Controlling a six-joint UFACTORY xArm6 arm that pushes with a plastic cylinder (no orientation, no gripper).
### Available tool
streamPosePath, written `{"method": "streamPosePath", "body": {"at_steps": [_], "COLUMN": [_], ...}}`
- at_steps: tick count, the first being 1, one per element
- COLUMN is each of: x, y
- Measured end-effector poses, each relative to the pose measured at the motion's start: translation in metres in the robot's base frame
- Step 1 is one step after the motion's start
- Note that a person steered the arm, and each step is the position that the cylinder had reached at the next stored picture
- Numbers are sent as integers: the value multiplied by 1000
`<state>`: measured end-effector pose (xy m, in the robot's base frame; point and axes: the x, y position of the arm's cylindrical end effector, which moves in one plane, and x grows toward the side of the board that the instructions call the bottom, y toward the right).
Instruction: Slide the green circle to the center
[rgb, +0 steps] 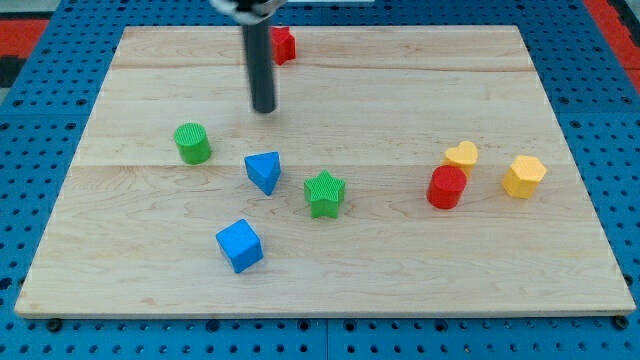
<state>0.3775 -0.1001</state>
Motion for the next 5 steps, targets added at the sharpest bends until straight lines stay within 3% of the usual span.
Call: {"method": "streamPosePath", "body": {"at_steps": [2, 4, 5], "x": [17, 79, 60], "y": [-127, -87, -99]}}
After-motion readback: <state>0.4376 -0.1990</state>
